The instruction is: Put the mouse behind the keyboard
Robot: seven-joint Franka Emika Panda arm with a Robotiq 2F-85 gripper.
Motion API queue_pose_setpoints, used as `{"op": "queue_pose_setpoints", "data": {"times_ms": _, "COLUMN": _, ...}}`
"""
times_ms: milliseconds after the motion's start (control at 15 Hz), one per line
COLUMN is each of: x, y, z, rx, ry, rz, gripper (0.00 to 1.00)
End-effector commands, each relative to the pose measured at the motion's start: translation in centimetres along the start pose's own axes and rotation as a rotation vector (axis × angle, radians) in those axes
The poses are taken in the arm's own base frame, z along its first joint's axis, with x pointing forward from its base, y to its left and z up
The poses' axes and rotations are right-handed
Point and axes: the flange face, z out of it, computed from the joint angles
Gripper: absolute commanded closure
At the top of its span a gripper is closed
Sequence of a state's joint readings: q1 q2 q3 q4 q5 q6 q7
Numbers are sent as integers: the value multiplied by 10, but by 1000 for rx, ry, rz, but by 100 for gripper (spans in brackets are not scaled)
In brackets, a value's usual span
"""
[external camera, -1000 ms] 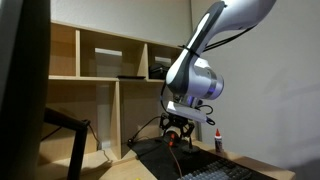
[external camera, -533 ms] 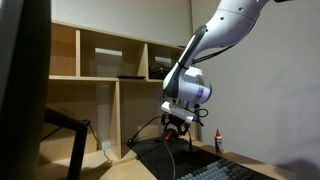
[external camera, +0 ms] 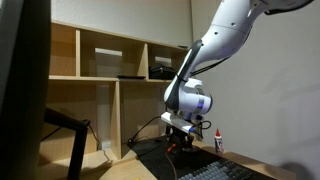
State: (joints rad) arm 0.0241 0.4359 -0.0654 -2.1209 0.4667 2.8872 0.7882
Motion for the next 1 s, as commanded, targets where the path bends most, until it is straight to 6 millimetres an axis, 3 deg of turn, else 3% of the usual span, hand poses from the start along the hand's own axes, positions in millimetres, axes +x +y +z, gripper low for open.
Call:
{"op": "queue_pose_setpoints", "data": {"times_ms": 0, "x": 18, "y": 11, "z": 36, "rx": -50, "ry": 19, "rz": 192, "gripper": 56}}
{"op": "queue_pose_setpoints", "data": {"times_ms": 67, "x": 21, "y": 15, "z": 39, "rx": -59, "ry": 18, "rz": 242, "gripper": 56}}
{"op": "queue_pose_setpoints", "data": {"times_ms": 133, "x": 15, "y": 18, "z": 31, "rx": -54, "ry": 14, "rz": 165, "gripper": 31}}
{"op": "queue_pose_setpoints", "data": {"times_ms": 333, "x": 20, "y": 22, "z": 41, "rx": -67, "ry": 21, "rz": 223, "gripper": 31}}
{"op": "queue_pose_setpoints", "data": {"times_ms": 400, "x": 23, "y": 23, "z": 46, "rx": -93, "ry": 19, "rz": 225, "gripper": 56}}
{"op": "queue_pose_setpoints", "data": {"times_ms": 667, "x": 39, "y": 40, "z": 69, "rx": -152, "ry": 40, "rz": 288, "gripper": 56}}
{"op": "queue_pose_setpoints", "data": {"times_ms": 933, "x": 50, "y": 44, "z": 76, "rx": -156, "ry": 104, "rz": 308, "gripper": 56}}
